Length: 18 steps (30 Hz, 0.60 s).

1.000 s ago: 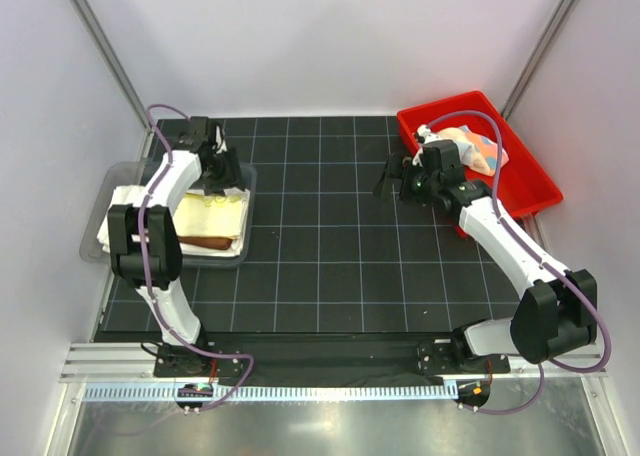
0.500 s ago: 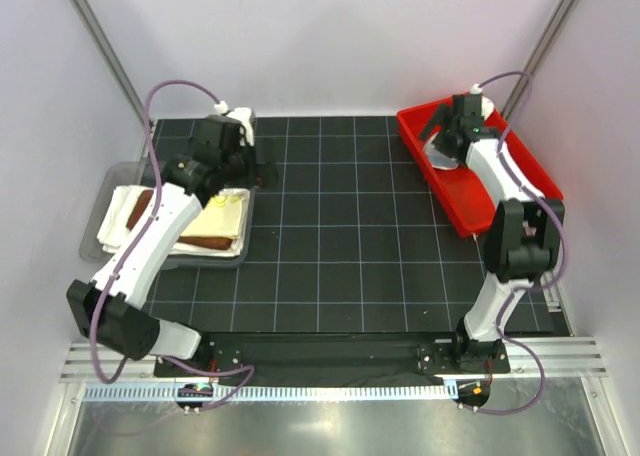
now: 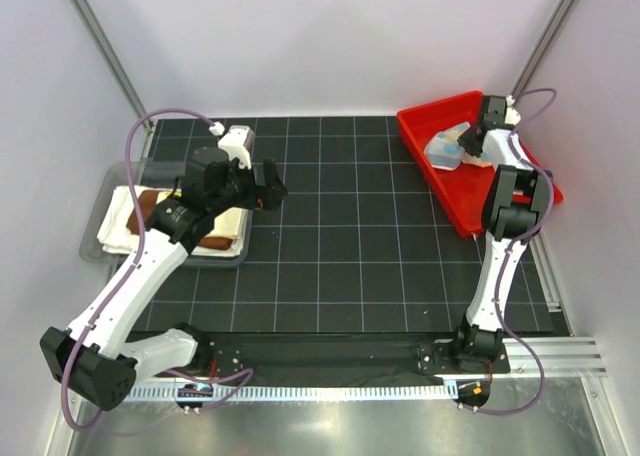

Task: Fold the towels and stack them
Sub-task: Grab crumpled towel, then move the towel to the center of the board

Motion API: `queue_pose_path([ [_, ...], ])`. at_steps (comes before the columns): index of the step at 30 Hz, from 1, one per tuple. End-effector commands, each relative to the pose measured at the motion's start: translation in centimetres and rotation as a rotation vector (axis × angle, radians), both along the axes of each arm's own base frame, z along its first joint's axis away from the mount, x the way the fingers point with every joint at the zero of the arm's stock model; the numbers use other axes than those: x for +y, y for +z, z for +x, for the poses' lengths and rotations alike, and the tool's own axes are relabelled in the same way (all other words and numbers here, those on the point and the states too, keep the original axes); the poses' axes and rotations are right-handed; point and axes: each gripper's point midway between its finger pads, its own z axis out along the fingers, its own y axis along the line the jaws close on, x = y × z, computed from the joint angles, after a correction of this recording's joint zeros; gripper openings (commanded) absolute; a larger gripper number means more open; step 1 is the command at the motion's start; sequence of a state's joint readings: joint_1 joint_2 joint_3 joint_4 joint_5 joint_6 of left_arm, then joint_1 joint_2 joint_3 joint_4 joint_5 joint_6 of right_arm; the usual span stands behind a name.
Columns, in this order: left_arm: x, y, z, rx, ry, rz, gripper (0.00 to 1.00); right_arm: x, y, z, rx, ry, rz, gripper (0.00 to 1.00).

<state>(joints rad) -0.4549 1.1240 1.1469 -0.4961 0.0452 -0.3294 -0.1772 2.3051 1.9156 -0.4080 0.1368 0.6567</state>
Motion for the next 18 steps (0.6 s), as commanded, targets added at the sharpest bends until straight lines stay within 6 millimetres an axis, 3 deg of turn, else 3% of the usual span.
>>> queue_pose_path([
  [1,-1.0,4.5,0.5,-0.116,-0.062,-0.050,1.00,1.3,11.0,2.3,-0.230,0.099,-0.025,0.11],
  [3,-1.2,4.8,0.1,-0.100,-0.078,-0.050,1.00,3.8,15.0,1.3,-0.289,0.247,-0.001,0.04],
  [4,-1.4,4.9,0.1,-0.087,-0.083,-0.053,0.99,4.9,19.3,0.0,-0.354,0.297,-0.002,0.01],
  [5,-1.7,5.6,-0.2,-0.076,-0.100,-0.064,0.99,7.2,21.7,-1.2,-0.388,0.386,0.030,0.01],
  [7,-2.0,6.0,-0.3,-0.062,-0.109,-0.082,0.97,10.0,23.4,-4.3,-0.357,0.482,0.027,0.01],
  [8,-2.4,6.5,-0.6,-0.065,-0.135,-0.094,0.97,12.8,27.2,-6.9,-0.414,0.559,0.023,0.01],
  [10,-2.5,6.4,-0.8,-0.052,-0.149,-0.085,0.97,16.3,27.4,-10.3,-0.400,0.667,0.074,0.01],
  [11,-2.2,6.9,-0.6,-0.062,-0.135,-0.076,0.97,19.2,29.5,-13.2,-0.437,0.755,0.098,0.01],
  [13,-2.1,6.6,-0.6,-0.046,-0.127,-0.064,0.97,23.4,28.1,-16.9,-0.394,0.861,0.122,0.01],
  [14,-2.2,6.2,-0.6,-0.029,-0.134,-0.060,0.97,24.3,29.3,-19.4,-0.421,0.884,0.117,0.01],
  [15,-2.3,5.8,-0.7,-0.015,-0.142,-0.059,0.96,26.5,26.6,-21.1,-0.365,0.925,0.145,0.01],
  [17,-2.3,4.8,-1.1,0.030,-0.146,-0.051,0.95,28.4,25.2,-23.3,-0.360,0.976,0.190,0.02],
  [18,-2.2,3.8,-1.3,0.054,-0.148,-0.044,0.95,29.7,22.4,-25.6,-0.301,1.021,0.215,0.06],
])
